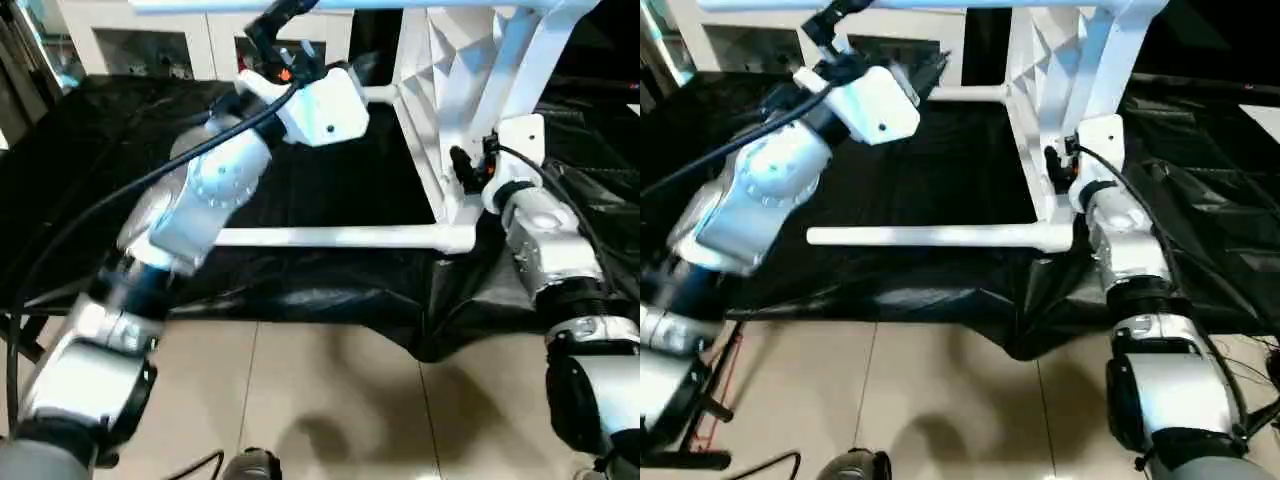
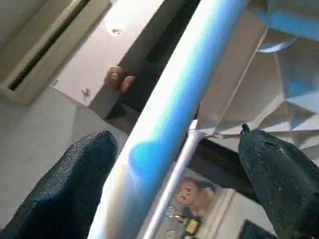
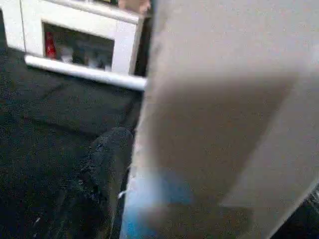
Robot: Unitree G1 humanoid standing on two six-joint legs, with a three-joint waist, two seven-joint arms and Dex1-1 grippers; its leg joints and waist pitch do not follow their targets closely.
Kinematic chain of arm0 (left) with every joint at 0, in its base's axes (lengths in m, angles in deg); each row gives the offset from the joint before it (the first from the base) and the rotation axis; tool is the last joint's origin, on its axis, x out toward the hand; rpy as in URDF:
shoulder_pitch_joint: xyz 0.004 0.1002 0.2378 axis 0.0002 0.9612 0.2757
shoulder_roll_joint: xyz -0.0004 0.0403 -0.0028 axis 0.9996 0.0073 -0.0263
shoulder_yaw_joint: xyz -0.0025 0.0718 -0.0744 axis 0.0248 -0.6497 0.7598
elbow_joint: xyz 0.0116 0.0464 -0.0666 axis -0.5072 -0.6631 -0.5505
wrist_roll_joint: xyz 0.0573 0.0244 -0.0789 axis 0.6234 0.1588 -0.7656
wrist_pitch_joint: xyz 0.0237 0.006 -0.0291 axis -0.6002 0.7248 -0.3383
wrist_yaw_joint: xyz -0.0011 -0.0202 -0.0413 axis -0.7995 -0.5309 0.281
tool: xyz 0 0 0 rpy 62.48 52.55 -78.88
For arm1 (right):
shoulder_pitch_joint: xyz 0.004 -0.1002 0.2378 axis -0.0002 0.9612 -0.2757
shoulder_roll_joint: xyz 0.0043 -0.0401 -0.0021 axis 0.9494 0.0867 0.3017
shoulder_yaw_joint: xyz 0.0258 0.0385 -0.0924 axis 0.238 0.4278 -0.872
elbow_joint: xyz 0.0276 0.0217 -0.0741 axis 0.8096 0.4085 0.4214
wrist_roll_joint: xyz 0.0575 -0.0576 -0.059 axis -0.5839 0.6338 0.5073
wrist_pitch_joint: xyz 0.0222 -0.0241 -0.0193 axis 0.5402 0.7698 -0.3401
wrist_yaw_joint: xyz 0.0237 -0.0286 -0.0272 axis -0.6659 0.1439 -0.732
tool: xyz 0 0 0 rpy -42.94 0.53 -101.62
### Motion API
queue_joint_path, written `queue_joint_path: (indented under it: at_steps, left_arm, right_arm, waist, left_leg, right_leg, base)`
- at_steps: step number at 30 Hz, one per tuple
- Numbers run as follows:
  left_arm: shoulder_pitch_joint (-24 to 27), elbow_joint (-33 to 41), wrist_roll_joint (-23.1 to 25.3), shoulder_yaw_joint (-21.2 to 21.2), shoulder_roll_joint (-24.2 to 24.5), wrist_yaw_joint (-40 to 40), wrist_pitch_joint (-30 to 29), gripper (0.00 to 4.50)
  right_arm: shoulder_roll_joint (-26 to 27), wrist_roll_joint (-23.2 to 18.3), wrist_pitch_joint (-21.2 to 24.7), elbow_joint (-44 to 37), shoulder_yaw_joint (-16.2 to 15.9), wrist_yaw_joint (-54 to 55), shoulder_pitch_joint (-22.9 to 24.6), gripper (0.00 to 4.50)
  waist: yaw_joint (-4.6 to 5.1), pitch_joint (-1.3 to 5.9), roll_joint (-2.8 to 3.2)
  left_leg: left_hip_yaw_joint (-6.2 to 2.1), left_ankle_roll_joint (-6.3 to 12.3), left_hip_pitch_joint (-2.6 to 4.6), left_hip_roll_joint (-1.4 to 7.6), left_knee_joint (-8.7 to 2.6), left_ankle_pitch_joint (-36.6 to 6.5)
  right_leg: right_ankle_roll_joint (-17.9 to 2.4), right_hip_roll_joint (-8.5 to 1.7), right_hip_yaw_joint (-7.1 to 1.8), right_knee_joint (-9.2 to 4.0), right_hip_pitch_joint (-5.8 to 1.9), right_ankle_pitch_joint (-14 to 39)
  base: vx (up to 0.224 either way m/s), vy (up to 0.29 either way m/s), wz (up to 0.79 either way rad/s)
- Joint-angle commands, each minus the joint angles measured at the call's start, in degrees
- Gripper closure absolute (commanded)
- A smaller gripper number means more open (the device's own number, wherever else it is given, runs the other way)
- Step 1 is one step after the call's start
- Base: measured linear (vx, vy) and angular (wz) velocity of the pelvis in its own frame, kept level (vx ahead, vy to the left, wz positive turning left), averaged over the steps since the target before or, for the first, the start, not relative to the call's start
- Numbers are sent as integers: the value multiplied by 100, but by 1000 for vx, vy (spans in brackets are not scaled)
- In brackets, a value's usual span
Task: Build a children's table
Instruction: Flip table
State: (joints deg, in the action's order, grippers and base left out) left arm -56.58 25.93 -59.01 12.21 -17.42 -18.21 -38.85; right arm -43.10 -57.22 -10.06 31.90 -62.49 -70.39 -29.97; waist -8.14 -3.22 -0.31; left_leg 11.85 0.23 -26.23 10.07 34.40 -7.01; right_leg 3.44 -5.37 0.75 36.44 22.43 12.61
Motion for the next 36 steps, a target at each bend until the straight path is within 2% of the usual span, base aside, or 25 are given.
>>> queue_joint_path:
  at_steps: [1,4,6,8,12,17,18,20,21,25,30,32,34,36]
  left_arm:
    - [-220,-166,172,-70,32,186,52,0]
    - [-278,-276,241,-95,46,278,80,0]
    - [-386,-516,445,-121,60,462,189,0]
    - [-511,-789,589,-147,66,600,322,0]
    - [-653,-1070,758,-227,85,785,366,0]
    - [-955,-1616,884,-287,77,1008,410,0]
    - [-1093,-1853,933,-309,53,1078,441,0]
    - [-1159,-1984,981,-316,39,1127,488,0]
    - [-1225,-2119,1031,-335,28,1160,490,0]
    - [-1456,-2648,1119,-385,-32,1344,415,0]
    - [-1682,-3156,1113,-370,-94,1481,386,0]
    - [-1723,-3258,1087,-337,-104,1484,367,0]
    - [-1802,-3396,1045,-300,-101,1482,381,28]
    - [-1844,-3455,1003,-272,-94,1466,389,34]
  right_arm:
    - [48,-141,-189,-356,115,30,193,145]
    - [80,-159,-241,-483,142,64,288,145]
    - [150,-211,-359,-799,201,94,516,145]
    - [144,-103,-410,-1043,86,51,843,145]
    - [156,-33,-425,-1028,87,121,911,145]
    - [192,-27,-368,-1024,107,175,808,145]
    - [194,-5,-338,-971,100,187,747,145]
    - [188,2,-307,-974,84,197,739,145]
    - [177,14,-310,-905,72,209,686,145]
    - [143,77,-393,-495,81,193,377,145]
    - [129,46,-499,9,156,189,51,145]
    - [137,14,-506,145,184,170,-31,171]
    - [144,21,-528,288,179,130,-108,180]
    - [147,33,-541,342,172,111,-133,198]
  waist:
    - [-29,526,-103]
    - [-50,532,-121]
    - [-62,524,-82]
    - [-63,516,-66]
    - [-34,501,-66]
    - [-22,482,-89]
    - [-24,486,-118]
    - [-35,491,-103]
    - [-31,492,-118]
    - [-35,510,-100]
    - [-47,514,-89]
    - [-55,511,-88]
    - [-73,515,-88]
    - [-71,508,-89]
  left_leg:
    - [-138,-5,365,253,-314,-852]
    - [-127,106,354,242,-290,-776]
    - [-128,127,352,242,-282,-856]
    - [-143,54,369,250,-309,-1081]
    - [-166,-171,382,259,-359,-1509]
    - [-174,-247,377,251,-381,-1769]
    - [-168,-237,373,251,-373,-1733]
    - [-171,-200,368,246,-365,-1627]
    - [-171,-154,356,252,-361,-1535]
    - [-159,-55,348,234,-325,-1332]
    - [-156,-6,349,229,-313,-1273]
    - [-158,17,343,232,-313,-1278]
    - [-160,42,344,237,-312,-1289]
    - [-161,34,346,237,-318,-1349]
  right_leg:
    - [-1205,-237,-27,-280,-82,-413]
    - [-1248,-234,-30,-270,-83,-473]
    - [-1208,-230,-43,-283,-63,-402]
    - [-1129,-226,-42,-315,-49,-167]
    - [-1140,-238,-34,-350,-29,250]
    - [-1088,-259,-43,-391,-7,600]
    - [-1087,-261,-44,-389,-10,573]
    - [-1094,-265,-40,-376,-15,483]
    - [-1113,-265,-37,-367,-26,362]
    - [-1214,-253,-30,-331,-28,106]
    - [-1326,-248,-21,-321,-41,-100]
    - [-1354,-254,-19,-317,-49,-132]
    - [-1369,-264,-17,-315,-52,-141]
    - [-1379,-260,-16,-325,-49,-67]
  base:
    - [0,0,0]
    - [0,0,0]
    - [0,0,0]
    - [0,0,0]
    - [0,0,0]
    - [0,0,0]
    - [0,0,0]
    - [0,0,0]
    - [0,0,0]
    - [0,0,0]
    - [0,0,0]
    - [0,0,0]
    - [0,0,0]
    - [0,0,0]
